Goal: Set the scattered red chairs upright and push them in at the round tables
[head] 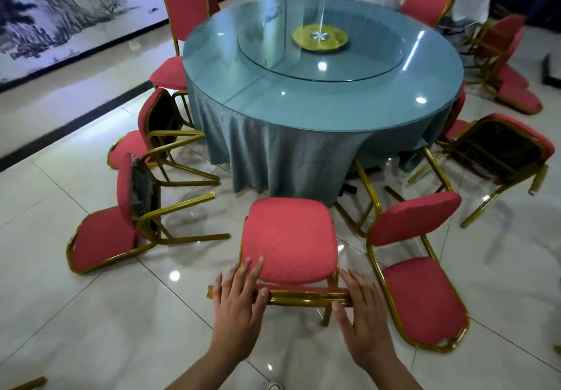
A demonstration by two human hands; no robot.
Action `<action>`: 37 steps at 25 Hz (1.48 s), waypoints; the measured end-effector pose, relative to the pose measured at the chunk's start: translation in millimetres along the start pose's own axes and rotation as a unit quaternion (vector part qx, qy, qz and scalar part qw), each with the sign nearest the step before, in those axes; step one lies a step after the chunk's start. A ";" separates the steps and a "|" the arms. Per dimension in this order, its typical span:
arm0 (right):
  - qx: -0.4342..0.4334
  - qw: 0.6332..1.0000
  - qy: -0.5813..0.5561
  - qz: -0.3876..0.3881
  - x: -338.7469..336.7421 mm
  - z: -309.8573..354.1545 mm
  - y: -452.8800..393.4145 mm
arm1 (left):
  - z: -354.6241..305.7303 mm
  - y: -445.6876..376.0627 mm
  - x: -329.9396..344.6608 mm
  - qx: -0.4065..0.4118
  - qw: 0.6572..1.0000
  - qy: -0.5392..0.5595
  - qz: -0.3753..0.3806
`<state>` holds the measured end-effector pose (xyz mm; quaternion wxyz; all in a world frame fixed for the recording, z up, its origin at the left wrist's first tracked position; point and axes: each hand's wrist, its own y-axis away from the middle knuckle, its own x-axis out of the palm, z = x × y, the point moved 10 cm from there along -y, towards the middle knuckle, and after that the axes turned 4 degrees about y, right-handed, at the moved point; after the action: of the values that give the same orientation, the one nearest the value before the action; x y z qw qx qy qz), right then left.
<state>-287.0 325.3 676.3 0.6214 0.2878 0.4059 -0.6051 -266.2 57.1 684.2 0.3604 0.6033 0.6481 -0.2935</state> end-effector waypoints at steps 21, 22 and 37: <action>0.022 0.995 -0.037 0.092 28.4 -9.3 -124.1 | -0.9 -140.9 -14.9 -0.063 0.997 -0.013 -0.031; 0.016 0.995 -0.033 0.098 26.5 -11.6 -133.3 | -5.0 -148.3 -14.7 -0.060 0.997 -0.011 -0.037; 0.015 0.993 -0.012 0.120 45.1 -1.9 -236.3 | 8.3 -266.8 -26.5 -0.048 0.997 -0.036 -0.039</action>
<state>-523.0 279.5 668.4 0.6902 0.3367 0.3523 -0.5350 -530.0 8.7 686.7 0.4002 0.5483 0.6715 -0.2972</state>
